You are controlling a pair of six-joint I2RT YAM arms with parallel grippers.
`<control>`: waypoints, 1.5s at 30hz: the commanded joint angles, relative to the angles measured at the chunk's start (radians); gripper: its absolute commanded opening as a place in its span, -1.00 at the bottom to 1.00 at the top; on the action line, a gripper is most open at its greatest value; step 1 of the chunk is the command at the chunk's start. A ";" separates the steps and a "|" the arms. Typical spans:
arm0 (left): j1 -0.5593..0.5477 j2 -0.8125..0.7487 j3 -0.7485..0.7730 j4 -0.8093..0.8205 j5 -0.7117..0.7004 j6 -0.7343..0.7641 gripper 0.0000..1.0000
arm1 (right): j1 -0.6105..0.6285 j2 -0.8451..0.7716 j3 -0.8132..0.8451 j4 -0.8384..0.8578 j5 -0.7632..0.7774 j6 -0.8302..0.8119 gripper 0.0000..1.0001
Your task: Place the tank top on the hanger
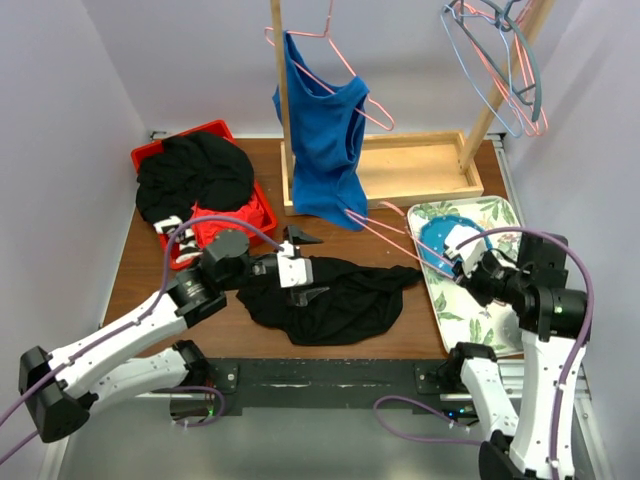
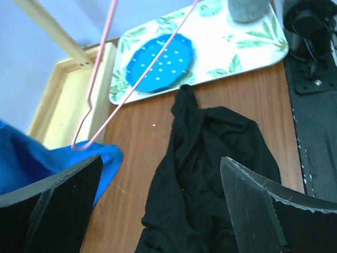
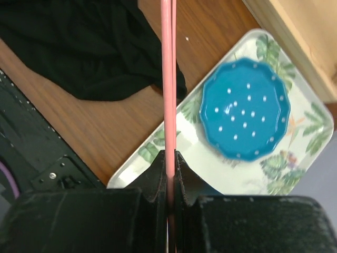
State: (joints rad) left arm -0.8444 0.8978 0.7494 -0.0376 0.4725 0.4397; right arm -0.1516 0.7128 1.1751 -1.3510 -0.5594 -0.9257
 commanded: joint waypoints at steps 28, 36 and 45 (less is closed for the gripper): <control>0.005 0.222 0.073 -0.030 0.150 -0.050 -1.00 | 0.310 0.290 -0.163 -0.114 -0.367 -0.412 -1.00; 0.004 0.242 -0.008 0.068 0.219 -0.312 -1.00 | 0.420 0.410 -0.091 -0.057 -0.467 -0.325 0.23; 0.002 0.225 -0.047 0.191 0.161 -0.432 -1.00 | 0.580 0.714 0.147 -0.103 -0.599 -0.285 -0.01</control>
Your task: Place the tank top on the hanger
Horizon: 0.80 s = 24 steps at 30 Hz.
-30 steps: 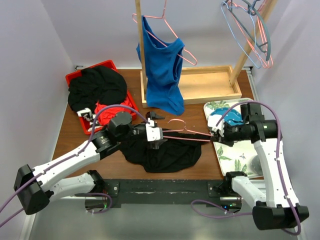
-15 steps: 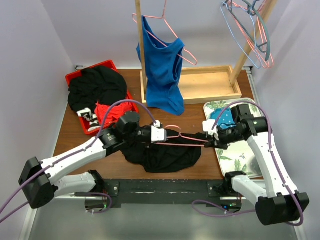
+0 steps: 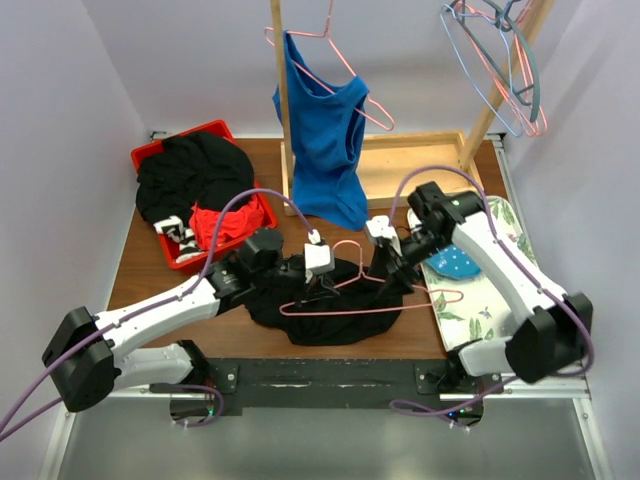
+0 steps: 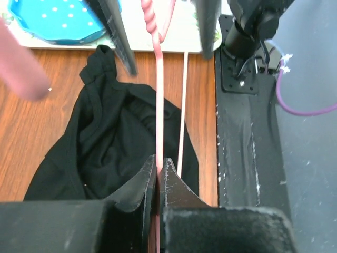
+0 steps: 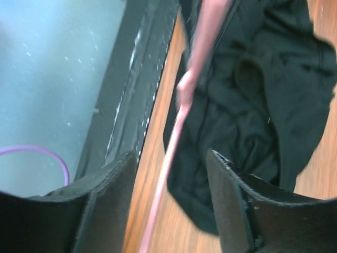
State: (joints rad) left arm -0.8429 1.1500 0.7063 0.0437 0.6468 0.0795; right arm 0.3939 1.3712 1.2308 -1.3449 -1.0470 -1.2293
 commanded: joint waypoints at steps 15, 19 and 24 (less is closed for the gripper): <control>0.010 -0.222 -0.085 -0.011 -0.720 -0.273 0.79 | -0.253 -0.225 0.041 0.001 0.074 0.249 -1.00; 0.013 -0.227 -0.068 -0.111 -0.746 -0.329 0.81 | -0.328 -0.323 0.033 -0.025 0.136 0.266 -1.00; 0.013 -0.127 -0.036 -0.202 -0.734 -0.402 0.61 | -0.337 -0.350 0.022 -0.039 0.182 0.284 -1.00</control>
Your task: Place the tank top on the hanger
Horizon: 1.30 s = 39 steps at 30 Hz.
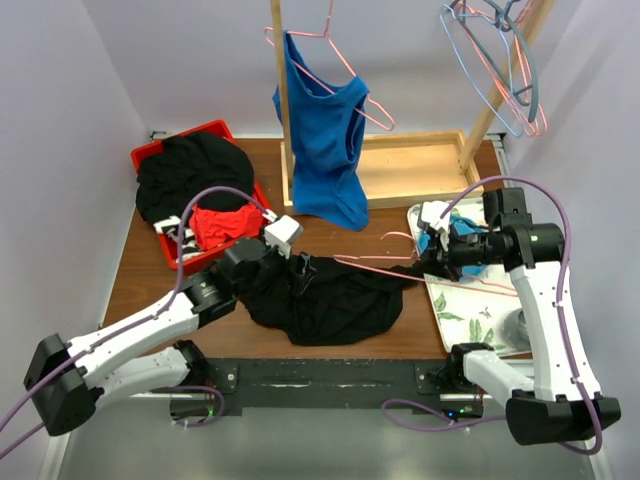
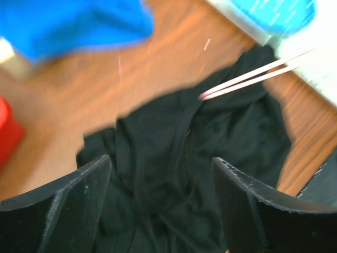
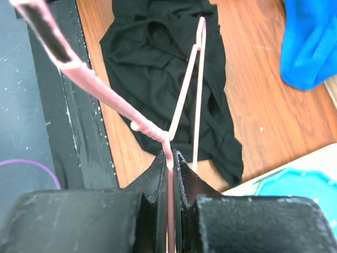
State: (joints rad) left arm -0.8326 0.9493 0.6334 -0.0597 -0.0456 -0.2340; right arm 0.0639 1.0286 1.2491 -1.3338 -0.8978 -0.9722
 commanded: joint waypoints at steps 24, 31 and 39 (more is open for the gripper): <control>-0.129 0.482 0.288 -0.270 -0.281 -0.056 -0.88 | 0.010 0.174 -0.085 -0.103 -0.081 -0.134 -1.00; -0.129 0.418 0.290 -0.249 -0.231 -0.059 -1.00 | 0.056 0.241 -0.053 -0.073 -0.092 -0.140 -1.00; -0.128 0.358 0.293 -0.241 -0.172 -0.077 -1.00 | 0.116 0.352 0.045 0.013 -0.069 -0.086 -1.00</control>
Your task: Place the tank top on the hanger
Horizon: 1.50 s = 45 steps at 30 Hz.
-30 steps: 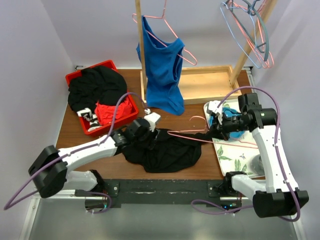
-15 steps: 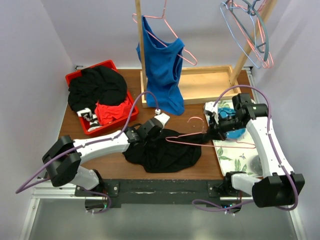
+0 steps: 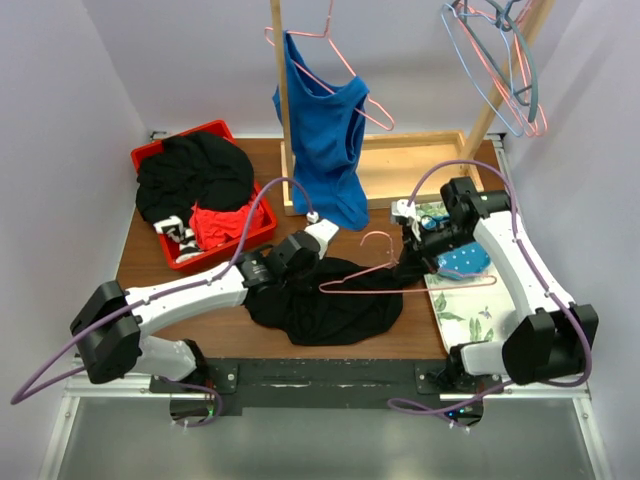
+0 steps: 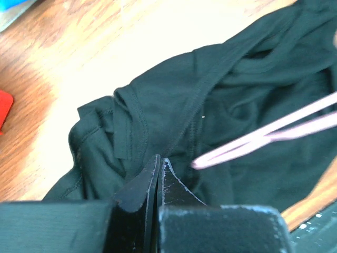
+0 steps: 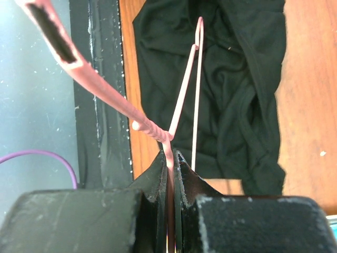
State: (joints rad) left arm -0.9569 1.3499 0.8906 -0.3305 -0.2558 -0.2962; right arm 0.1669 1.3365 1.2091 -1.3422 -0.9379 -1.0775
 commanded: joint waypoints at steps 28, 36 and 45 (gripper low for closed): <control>0.139 -0.183 0.083 0.266 0.346 -0.152 -1.00 | 0.118 0.119 -0.035 0.715 -0.245 0.373 -1.00; 0.167 -0.216 0.110 0.166 0.316 -0.060 -0.39 | 0.118 0.053 -0.048 0.778 -0.285 0.422 -1.00; 0.176 -0.356 0.154 -0.021 0.343 0.495 0.91 | 0.118 0.003 -0.143 0.874 -0.354 0.487 -1.00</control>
State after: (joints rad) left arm -0.7856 1.0809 1.0077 -0.2775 0.0525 -0.1390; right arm 0.2825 1.3605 1.0966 -0.5419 -1.2221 -0.6270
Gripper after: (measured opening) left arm 0.935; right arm 0.032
